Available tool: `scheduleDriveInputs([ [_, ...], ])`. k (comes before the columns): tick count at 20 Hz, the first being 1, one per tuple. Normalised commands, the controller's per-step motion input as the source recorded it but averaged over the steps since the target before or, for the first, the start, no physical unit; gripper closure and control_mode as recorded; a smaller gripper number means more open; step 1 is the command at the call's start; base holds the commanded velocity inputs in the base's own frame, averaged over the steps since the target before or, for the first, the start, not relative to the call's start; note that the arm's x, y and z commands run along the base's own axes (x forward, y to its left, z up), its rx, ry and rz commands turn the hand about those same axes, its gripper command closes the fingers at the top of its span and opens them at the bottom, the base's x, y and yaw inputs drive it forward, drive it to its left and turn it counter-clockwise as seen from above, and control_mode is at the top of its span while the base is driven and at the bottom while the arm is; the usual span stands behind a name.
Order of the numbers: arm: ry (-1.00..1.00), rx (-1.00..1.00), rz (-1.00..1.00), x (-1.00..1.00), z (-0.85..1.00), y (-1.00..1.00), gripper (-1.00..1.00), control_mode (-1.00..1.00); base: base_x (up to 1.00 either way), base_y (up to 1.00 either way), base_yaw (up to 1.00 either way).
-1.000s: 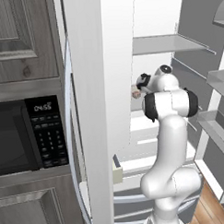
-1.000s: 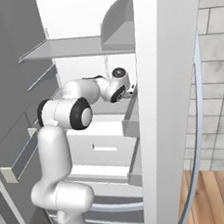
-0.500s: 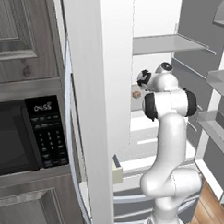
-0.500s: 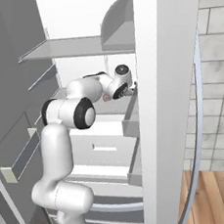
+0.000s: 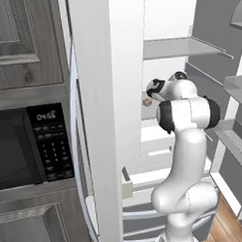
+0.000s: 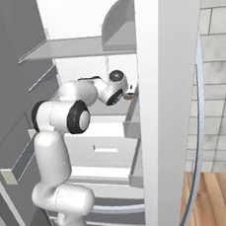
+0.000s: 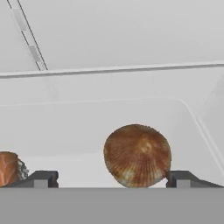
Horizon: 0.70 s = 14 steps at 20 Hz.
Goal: Move the sushi and scallops from the top shelf to the second highest shelf to make space. Then, place the pitcher from the counter on the cleared top shelf.
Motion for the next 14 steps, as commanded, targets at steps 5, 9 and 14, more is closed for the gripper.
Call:
scheduleDriveInputs([
  [5,-0.06,-0.03,0.0,-0.66,0.21,0.05,-1.0,-1.0,0.0,0.0,0.0],
  [9,-0.01,0.0,0.0,-0.83,0.55,0.0,-1.0,-1.0,0.0,0.0,0.0],
  [14,0.0,-0.02,0.0,-0.83,0.64,0.05,-1.0,-1.0,0.0,0.0,0.0],
])
